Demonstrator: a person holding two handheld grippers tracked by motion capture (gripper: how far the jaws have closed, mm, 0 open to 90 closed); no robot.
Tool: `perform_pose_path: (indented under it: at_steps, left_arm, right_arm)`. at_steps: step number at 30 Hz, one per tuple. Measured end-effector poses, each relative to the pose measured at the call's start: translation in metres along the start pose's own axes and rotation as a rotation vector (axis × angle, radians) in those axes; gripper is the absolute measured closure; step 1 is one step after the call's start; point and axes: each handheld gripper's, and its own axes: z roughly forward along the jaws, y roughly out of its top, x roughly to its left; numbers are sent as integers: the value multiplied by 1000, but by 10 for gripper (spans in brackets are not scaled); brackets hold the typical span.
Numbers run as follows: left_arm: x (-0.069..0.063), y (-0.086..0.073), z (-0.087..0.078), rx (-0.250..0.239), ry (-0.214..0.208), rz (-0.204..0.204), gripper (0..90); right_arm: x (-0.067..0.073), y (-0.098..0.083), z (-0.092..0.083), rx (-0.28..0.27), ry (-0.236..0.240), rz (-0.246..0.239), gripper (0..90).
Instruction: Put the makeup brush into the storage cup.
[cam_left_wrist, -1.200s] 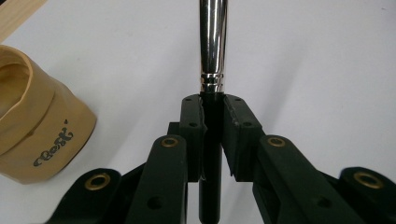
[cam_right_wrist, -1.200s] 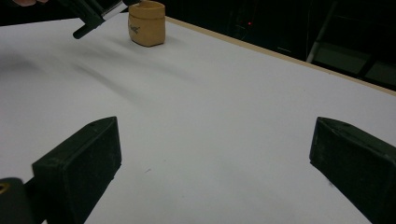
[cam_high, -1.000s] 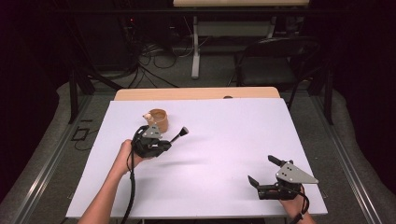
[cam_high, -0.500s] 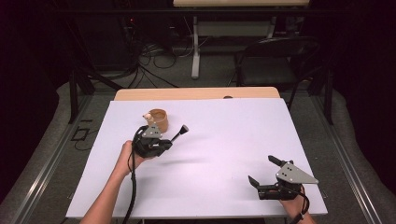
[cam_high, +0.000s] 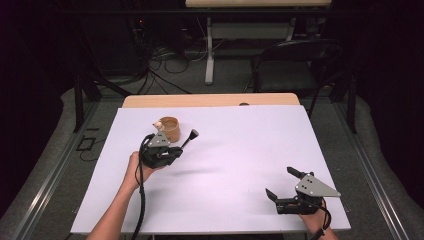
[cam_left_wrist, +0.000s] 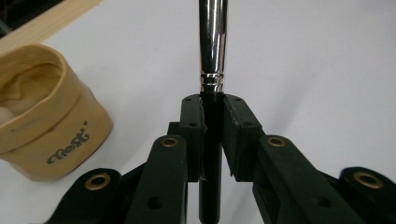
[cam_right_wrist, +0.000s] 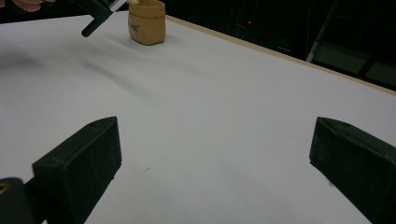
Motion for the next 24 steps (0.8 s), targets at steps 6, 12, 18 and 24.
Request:
perform_pose_path:
  at_steps: [6,12,18,24]
  left_arm:
    - [2,-2,-1,-42,40,-25,788]
    - [4,-4,-4,-90,81,-53,789]
    - [7,-6,-4,-134,121,-80,789]
    - [9,-8,-2,-161,151,-96,789]
  right_arm:
    - [0,0,1,-1,0,-2,16]
    - [0,0,0,0,2,-4,16]
    - [0,0,2,3,4,-6,16]
    - [0,0,2,9,4,-2,16]
